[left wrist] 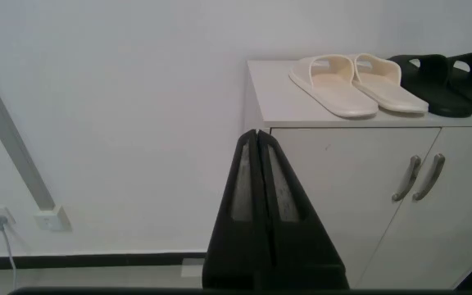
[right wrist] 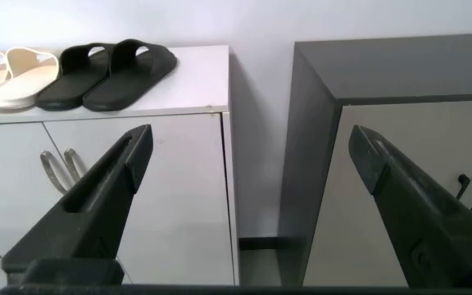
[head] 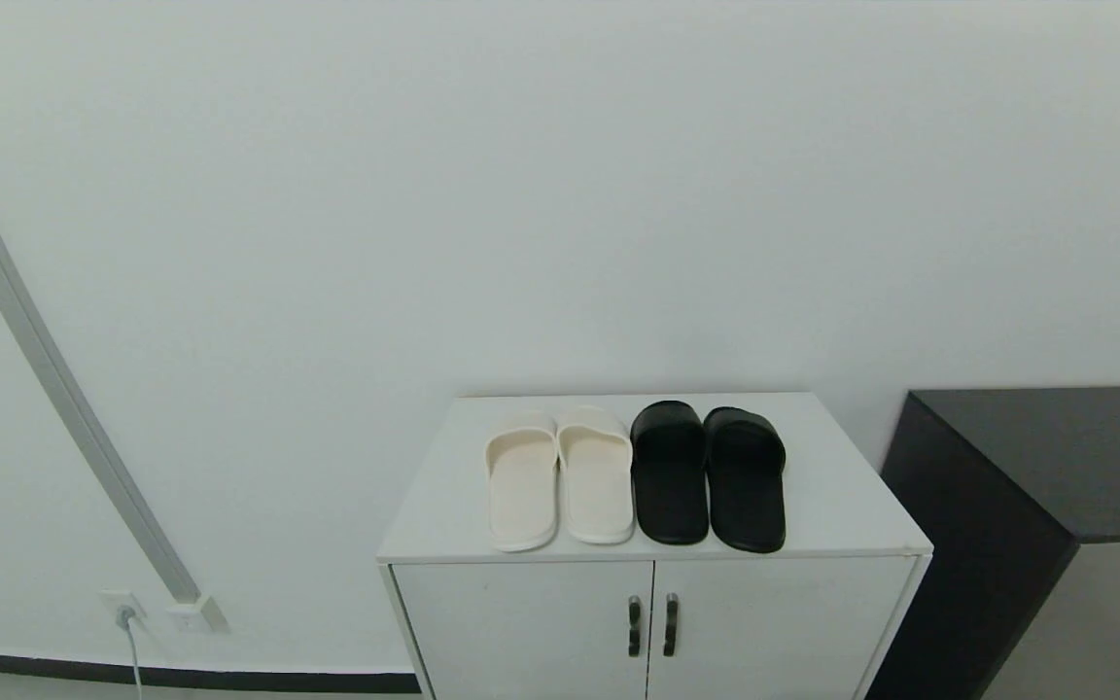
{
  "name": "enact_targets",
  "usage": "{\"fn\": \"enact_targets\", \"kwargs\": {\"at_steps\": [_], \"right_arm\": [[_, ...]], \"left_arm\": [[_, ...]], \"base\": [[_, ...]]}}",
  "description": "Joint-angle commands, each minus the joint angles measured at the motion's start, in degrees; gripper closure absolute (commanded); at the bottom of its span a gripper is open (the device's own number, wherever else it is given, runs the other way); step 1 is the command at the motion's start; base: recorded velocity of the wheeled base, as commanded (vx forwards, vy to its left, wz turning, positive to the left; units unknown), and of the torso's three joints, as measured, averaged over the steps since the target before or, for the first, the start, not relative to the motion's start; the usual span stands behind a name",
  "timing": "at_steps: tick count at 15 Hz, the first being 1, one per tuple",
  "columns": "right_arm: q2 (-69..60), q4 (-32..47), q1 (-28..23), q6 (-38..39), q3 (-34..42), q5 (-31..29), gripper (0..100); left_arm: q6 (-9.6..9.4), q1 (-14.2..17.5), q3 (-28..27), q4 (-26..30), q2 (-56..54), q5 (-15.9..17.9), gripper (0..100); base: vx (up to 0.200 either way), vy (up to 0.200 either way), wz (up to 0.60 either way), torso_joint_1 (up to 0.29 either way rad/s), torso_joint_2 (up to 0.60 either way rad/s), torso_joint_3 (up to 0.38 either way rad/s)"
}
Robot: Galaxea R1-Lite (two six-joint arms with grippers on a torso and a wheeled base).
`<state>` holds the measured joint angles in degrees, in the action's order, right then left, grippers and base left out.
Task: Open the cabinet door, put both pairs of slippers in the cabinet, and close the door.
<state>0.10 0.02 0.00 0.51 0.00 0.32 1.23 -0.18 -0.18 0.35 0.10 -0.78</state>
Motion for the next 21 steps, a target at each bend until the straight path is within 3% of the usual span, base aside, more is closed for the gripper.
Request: {"fn": "enact_targets", "kwargs": {"at_steps": [1, 9, 10, 11, 12, 16, 21], "right_arm": [[0.0, 0.0, 0.0, -0.1, 0.0, 0.0, 0], [-0.1, -0.3, -0.2, 0.1, 0.0, -2.7, 0], [0.7, -1.3, -0.1, 0.8, -4.0, -3.2, 0], [5.7, 1.0, 0.2, 3.4, -11.4, -3.2, 0], [9.9, 4.7, 0.2, 2.7, -14.1, -3.0, 0], [19.0, 4.2, 1.7, 0.0, -14.3, -1.5, 0], [37.7, -5.6, 4.7, -1.5, -14.8, -0.8, 0]], "left_arm": [[0.0, 0.0, 0.0, 0.0, 0.1, 0.0, 100], [0.09, 0.0, 0.0, 0.0, 0.1, 0.0, 100], [0.0, 0.0, 0.0, 0.0, 0.1, 0.0, 100], [-0.09, 0.0, 0.0, 0.0, 0.1, 0.0, 100], [-0.18, 0.0, 0.0, 0.0, 0.1, 0.2, 100], [-0.18, 0.0, 0.0, -0.1, 0.1, -0.1, 100], [-0.26, 0.0, 0.0, -0.1, 0.1, 0.0, 100]], "base": [[0.0, 0.0, 0.0, 0.0, 0.0, 0.0], [0.0, 0.0, 0.0, 0.0, 0.0, 0.0], [0.0, 0.0, 0.0, 0.0, 0.0, 0.0], [0.0, 0.0, 0.0, 0.0, 0.0, 0.0], [0.0, 0.0, 0.0, 0.0, 0.0, 0.0], [0.0, 0.0, 0.0, 0.0, 0.0, 0.0], [0.0, 0.0, 0.0, 0.0, 0.0, 0.0]]}}
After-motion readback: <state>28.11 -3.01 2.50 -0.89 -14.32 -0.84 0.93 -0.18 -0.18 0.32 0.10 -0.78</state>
